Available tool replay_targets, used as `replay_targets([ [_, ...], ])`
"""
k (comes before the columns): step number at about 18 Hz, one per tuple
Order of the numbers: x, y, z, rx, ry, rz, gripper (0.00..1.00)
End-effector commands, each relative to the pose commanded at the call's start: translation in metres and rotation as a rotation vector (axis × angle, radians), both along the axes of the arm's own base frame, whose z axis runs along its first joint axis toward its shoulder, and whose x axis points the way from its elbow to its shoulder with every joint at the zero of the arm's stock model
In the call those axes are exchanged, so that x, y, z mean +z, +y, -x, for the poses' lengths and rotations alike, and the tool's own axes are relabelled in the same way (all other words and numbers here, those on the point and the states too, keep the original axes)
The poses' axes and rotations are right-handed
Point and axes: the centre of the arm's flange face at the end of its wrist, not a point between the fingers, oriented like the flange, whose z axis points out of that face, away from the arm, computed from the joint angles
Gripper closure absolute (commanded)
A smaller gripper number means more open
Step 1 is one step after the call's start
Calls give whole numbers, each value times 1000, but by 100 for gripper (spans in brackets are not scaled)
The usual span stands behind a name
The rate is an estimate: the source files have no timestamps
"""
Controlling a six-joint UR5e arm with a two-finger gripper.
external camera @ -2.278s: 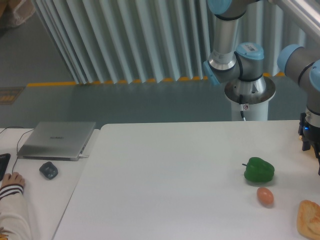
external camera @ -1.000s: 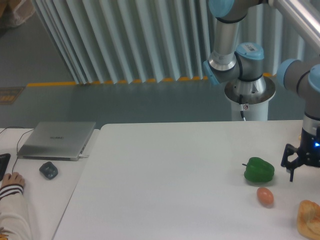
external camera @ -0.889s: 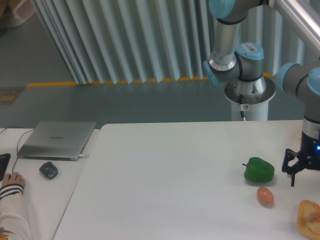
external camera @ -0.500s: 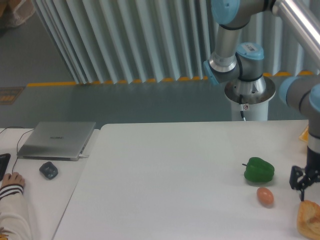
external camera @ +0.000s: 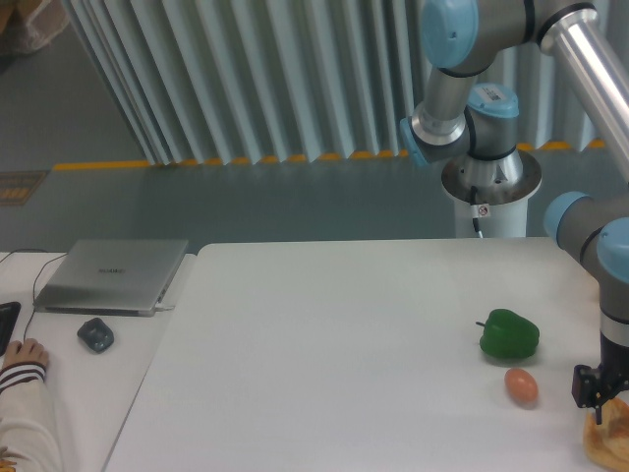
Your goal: Place the triangular bread in the basket
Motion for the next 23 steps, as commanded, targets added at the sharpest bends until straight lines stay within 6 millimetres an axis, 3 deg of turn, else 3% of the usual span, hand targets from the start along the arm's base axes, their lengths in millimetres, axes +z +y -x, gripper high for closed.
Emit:
replay_targets([
  [3, -3, 5, -4, -11, 5, -3, 4],
  [4, -3, 6, -5, -25, 5, -3, 36],
  [6, -6, 11, -9, -43, 3, 3, 60],
  [8, -3, 11, -10, -43, 6, -1, 96],
  [12, 4, 10, -11, -46, 13, -7, 100],
  [16, 58, 3, -20, -192, 6, -146, 100],
  [17, 80, -41, -41, -685, -52, 92, 100],
  [20, 82, -84, -31, -1065, -107, 574, 100],
  [22, 108, -119, -11, -1183, -114, 607, 100],
  [23, 108, -123, -7, -1180, -114, 570, 100],
])
